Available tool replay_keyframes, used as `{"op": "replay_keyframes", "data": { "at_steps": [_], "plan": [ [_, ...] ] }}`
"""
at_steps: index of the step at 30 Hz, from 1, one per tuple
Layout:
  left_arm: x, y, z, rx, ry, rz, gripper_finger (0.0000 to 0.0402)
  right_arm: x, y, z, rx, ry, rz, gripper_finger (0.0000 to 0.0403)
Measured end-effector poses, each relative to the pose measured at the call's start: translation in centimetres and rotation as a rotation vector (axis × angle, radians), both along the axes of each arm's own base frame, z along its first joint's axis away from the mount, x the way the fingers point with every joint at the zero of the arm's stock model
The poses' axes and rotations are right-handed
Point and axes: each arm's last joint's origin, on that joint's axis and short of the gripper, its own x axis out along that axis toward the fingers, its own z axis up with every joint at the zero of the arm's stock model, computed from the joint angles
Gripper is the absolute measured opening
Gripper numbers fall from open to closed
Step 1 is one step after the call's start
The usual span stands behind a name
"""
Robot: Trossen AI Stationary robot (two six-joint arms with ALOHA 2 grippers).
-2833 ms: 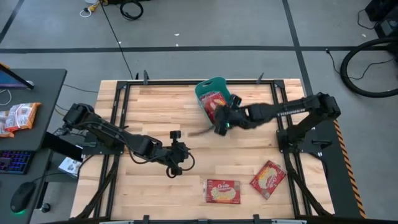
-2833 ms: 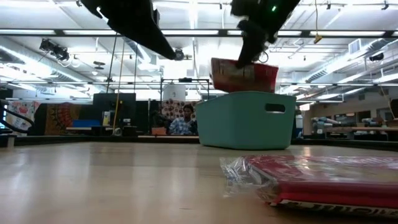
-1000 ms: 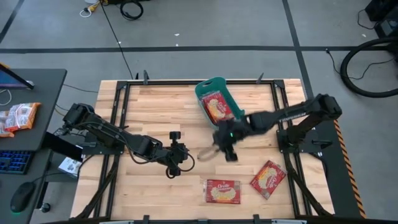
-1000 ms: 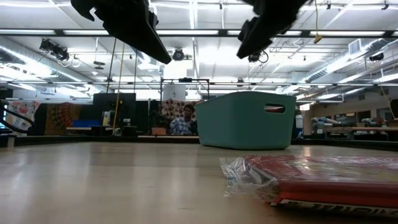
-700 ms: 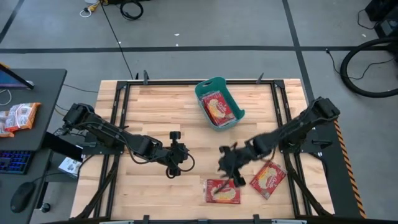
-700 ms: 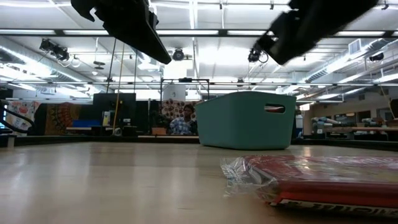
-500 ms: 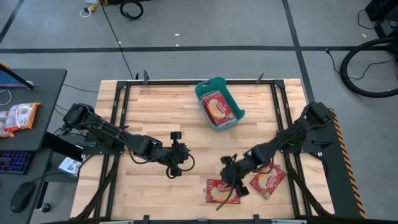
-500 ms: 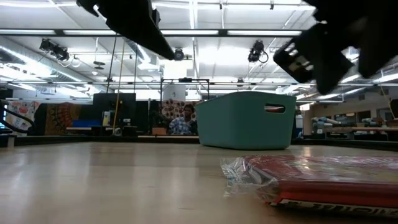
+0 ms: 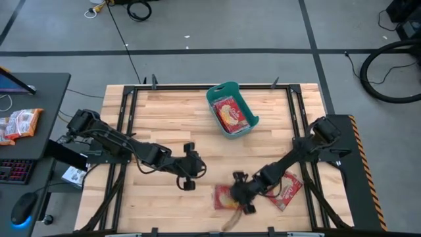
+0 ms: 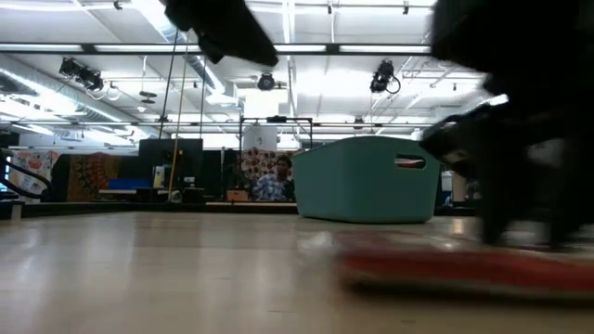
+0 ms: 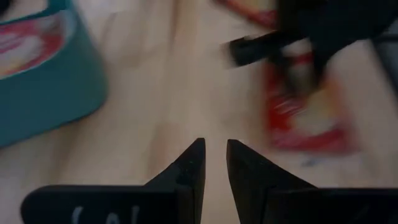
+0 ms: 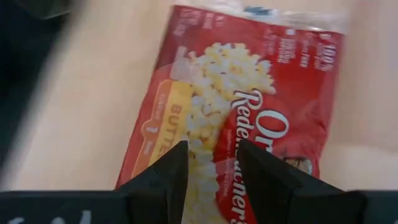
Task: Sort popcorn bags into baskets
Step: Put the red popcorn bag into the green bin
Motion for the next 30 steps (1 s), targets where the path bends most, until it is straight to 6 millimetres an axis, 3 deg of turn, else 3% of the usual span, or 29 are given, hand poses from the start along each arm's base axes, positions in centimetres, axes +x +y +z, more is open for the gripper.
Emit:
{"op": "replay_keyframes", "data": {
  "at_steps": [6, 12, 19, 25, 30],
  "plan": [
    [1.4, -1.2, -0.9, -0.073, -0.067, -0.056, 0.0071, 1.7, -4.0, 0.0, -0.176, -0.073, -0.23, 0.015],
    [2.5, -2.0, -3.7, -0.038, -0.014, -0.065, 0.0071, 2.7, -5.9, 0.4, -0.183, -0.076, -0.23, 0.0147],
    [3.4, -1.3, -6.5, 0.011, 0.064, -0.03, 0.0071, 2.7, -4.4, 4.2, -0.214, -0.205, -0.253, 0.0136],
    [4.5, -0.5, -9.1, 0.066, 0.094, 0.023, 0.0071, 2.0, -2.1, 4.1, -0.239, -0.245, -0.227, 0.0134],
    [5.6, 0.2, -11.7, 0.119, 0.107, 0.029, 0.0071, 1.5, -0.7, 2.7, -0.306, -0.25, -0.217, 0.0134]
  ]
}}
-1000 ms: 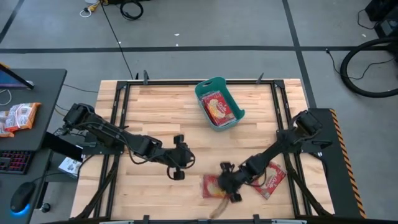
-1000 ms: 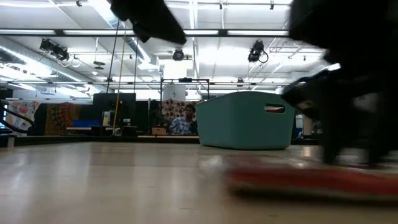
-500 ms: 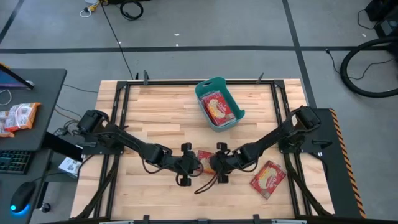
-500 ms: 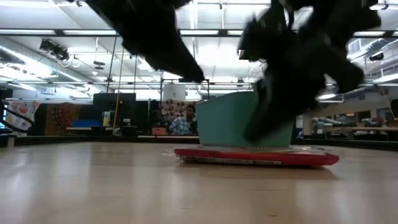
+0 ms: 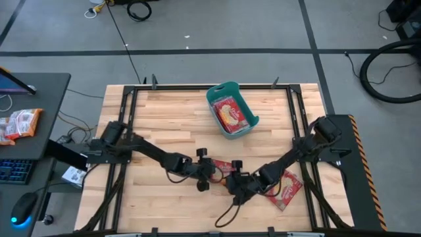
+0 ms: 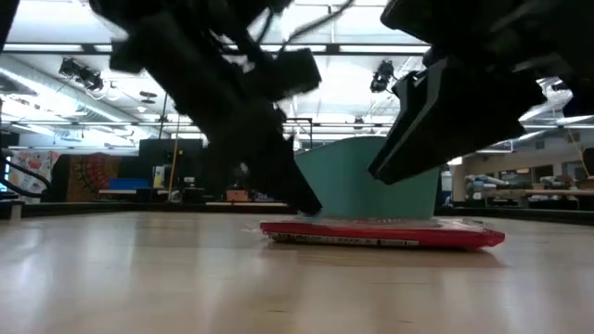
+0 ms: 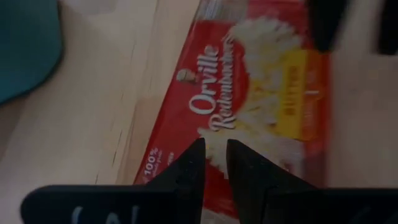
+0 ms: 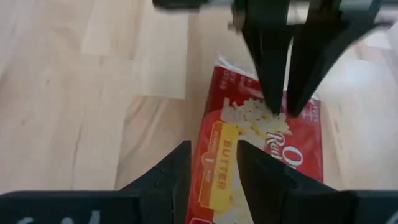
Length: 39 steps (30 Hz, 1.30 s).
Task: Sort popcorn bags into baskets
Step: Put the red popcorn bag into the green bin
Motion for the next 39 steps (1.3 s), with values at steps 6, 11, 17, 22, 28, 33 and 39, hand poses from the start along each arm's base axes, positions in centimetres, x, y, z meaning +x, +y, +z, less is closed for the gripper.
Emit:
{"op": "replay_keyframes", "data": {
  "at_steps": [6, 11, 17, 22, 28, 33, 39],
  "plan": [
    [0.5, 0.3, -1.8, 0.009, 0.018, 0.017, 0.0071, -0.4, 0.5, -0.8, -0.06, 0.014, -0.003, 0.0134],
    [0.4, -0.2, -1.9, -0.027, 0.012, 0.031, 0.0071, -0.3, 0.7, -0.8, -0.079, 0.012, 0.035, 0.0134],
    [0.3, -1.0, -1.8, -0.073, -0.015, 0.022, 0.0071, -0.9, 1.7, -0.8, -0.097, 0.031, 0.127, 0.0134],
    [0.3, -1.4, -1.8, -0.094, -0.03, 0.021, 0.0071, -1.2, 3.5, -2.0, -0.114, -0.017, 0.141, 0.0134],
    [0.3, -1.5, -1.8, -0.107, -0.04, 0.022, 0.0071, -0.7, 3.9, -4.2, -0.197, -0.01, 0.062, 0.0134],
    [0.2, -1.6, -1.8, -0.125, -0.039, 0.034, 0.0071, -0.3, 3.8, -5.3, -0.284, 0.022, 0.019, 0.0134],
    [0.1, -1.9, -1.8, -0.136, -0.035, 0.017, 0.0071, -0.3, 3.3, -5.3, -0.3, 0.053, 0.014, 0.0121]
  ]
}}
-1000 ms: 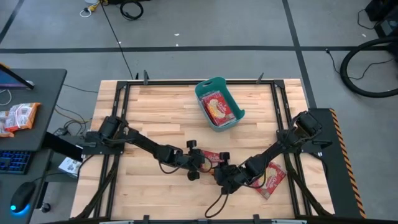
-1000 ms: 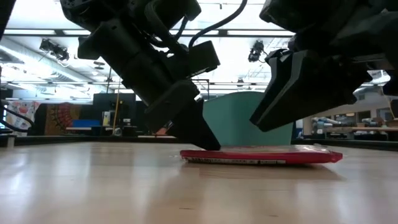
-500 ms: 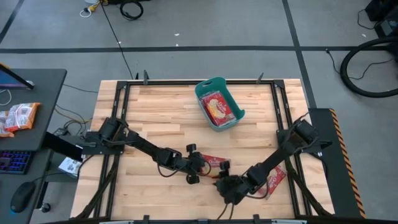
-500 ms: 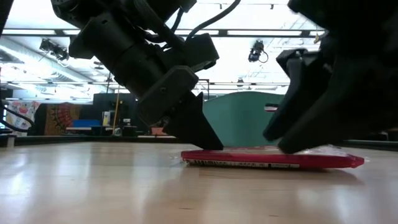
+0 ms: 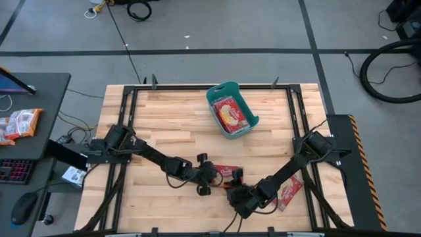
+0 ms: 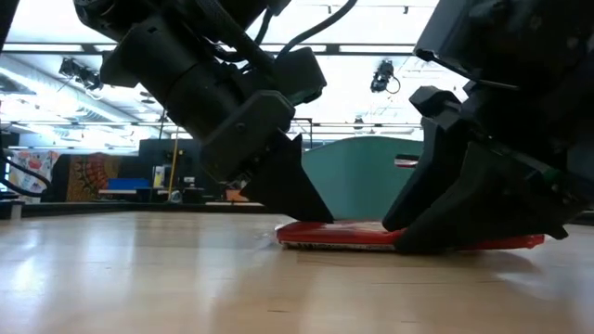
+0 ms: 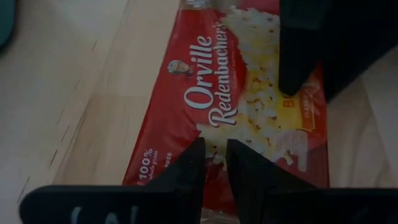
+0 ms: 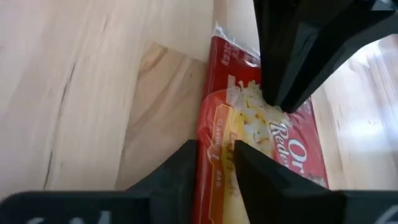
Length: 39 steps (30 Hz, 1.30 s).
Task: Sort popcorn bags into baskets
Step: Put the red popcorn bag into the green bin
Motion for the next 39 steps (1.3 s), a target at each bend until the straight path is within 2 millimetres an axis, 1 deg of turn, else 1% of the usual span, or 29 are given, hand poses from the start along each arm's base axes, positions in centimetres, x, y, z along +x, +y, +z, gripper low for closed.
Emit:
{"op": "replay_keyframes", "data": {
  "at_steps": [2, 6, 7, 9, 11, 13, 16, 19, 21, 23, 25, 29, 32, 36, 39],
  "plan": [
    [0.0, 0.0, 0.0, -0.001, -0.001, -0.002, 0.0071, -0.1, -0.1, -0.1, -0.012, 0.012, 0.003, 0.0097],
    [0.0, -0.2, 0.0, -0.007, 0.0, -0.022, 0.0071, -0.3, -0.2, -0.1, -0.013, 0.035, 0.005, 0.0026],
    [-0.1, -0.4, 0.1, 0.0, -0.001, -0.039, 0.0071, -0.3, -0.2, -0.1, -0.011, 0.037, 0.008, 0.0014],
    [-0.4, -0.8, 0.7, 0.009, 0.001, -0.08, 0.0071, -0.4, -0.2, 0.1, -0.009, 0.044, 0.012, 0.0012],
    [-0.9, -1.3, 1.9, 0.01, -0.011, -0.114, 0.0071, -0.8, -0.4, 0.9, -0.012, 0.066, 0.017, 0.0014],
    [-1.3, -1.8, 4.0, 0.003, -0.058, -0.137, 0.0071, -1.3, -0.5, 2.0, -0.02, 0.081, 0.025, 0.0009],
    [-2.3, -2.2, 6.7, 0.003, -0.1, -0.15, 0.0071, -2.0, -1.0, 4.6, -0.028, 0.073, 0.019, 0.0007],
    [-3.1, -2.6, 8.4, -0.002, -0.13, -0.16, 0.0071, -2.8, -1.6, 6.9, -0.033, 0.039, -0.012, 0.0007],
    [-3.5, -3.1, 9.1, -0.012, -0.15, -0.17, 0.0071, -3.1, -1.9, 8.5, -0.032, -0.017, -0.03, 0.0006],
    [-3.7, -3.4, 9.2, -0.017, -0.154, -0.178, 0.0071, -3.3, -2.2, 10.0, -0.03, -0.073, -0.049, 0.0005],
    [-3.9, -3.7, 9.2, -0.014, -0.151, -0.185, 0.0071, -3.2, -3.1, 11.4, -0.019, -0.116, -0.081, 0.0005],
    [-3.9, -3.7, 9.2, -0.021, -0.156, -0.172, 0.0071, -2.6, -6.1, 13.8, -0.011, -0.184, -0.178, 0.0005],
    [-3.8, -3.6, 9.2, -0.029, -0.158, -0.156, 0.0071, -1.9, -8.0, 15.3, -0.051, -0.222, -0.195, 0.0005],
    [-3.9, -3.6, 9.2, -0.031, -0.156, -0.154, 0.0071, -0.9, -9.0, 17.2, -0.085, -0.313, -0.157, 0.0005],
    [-3.9, -3.6, 9.1, -0.032, -0.153, -0.153, 0.0071, -0.5, -10.3, 18.7, -0.134, -0.379, -0.2, 0.0005]
  ]
}}
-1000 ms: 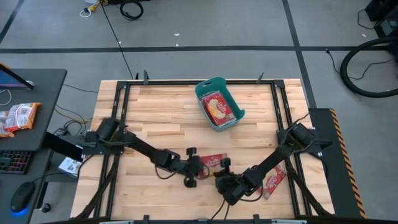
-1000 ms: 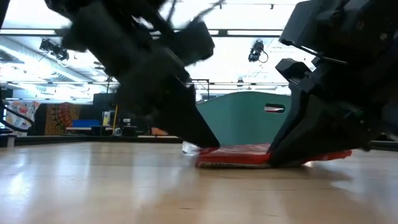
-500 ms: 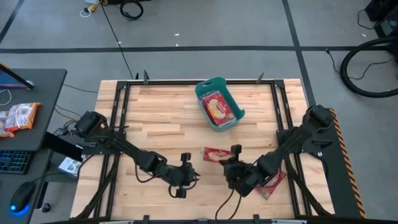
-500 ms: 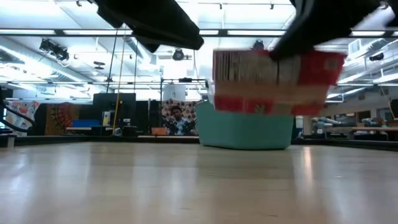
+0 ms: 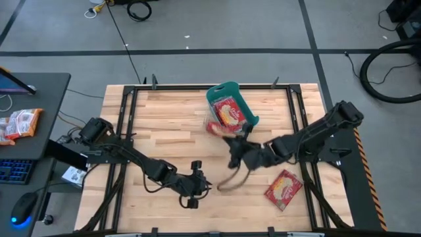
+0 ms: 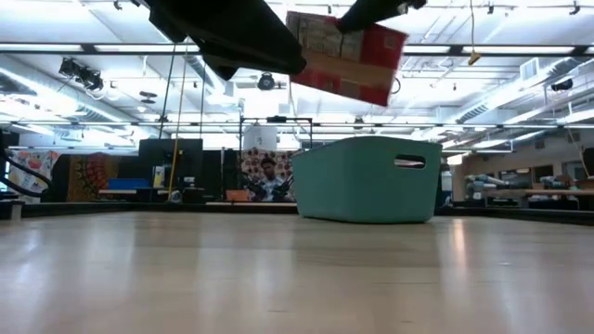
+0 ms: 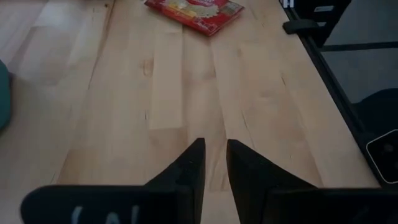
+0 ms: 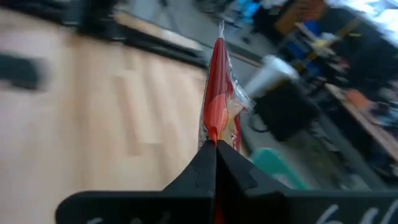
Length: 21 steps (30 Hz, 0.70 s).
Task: Sort popcorn bags into baskets
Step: Put the red popcorn bag into the green bin
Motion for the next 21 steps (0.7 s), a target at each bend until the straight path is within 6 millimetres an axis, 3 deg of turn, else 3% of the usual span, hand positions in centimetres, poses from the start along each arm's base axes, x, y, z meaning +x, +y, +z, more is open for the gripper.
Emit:
{"op": "replay_keyframes", "data": {
  "at_steps": [7, 15, 21],
  "plan": [
    [0.0, 0.0, 0.0, -0.017, 0.002, 0.011, 0.0071, 1.1, -5.1, 0.3, -0.014, -0.015, -0.198, 0.0007],
    [0.0, 0.0, 0.0, -0.023, 0.001, 0.015, 0.0071, 2.7, -11.1, -3.5, 0.174, 0.089, -0.33, 0.0008],
    [0.0, 0.0, 0.0, -0.023, 0.002, 0.015, 0.0071, 3.3, -13.1, -5.0, 0.348, 0.131, -0.284, 0.0029]
  ]
}}
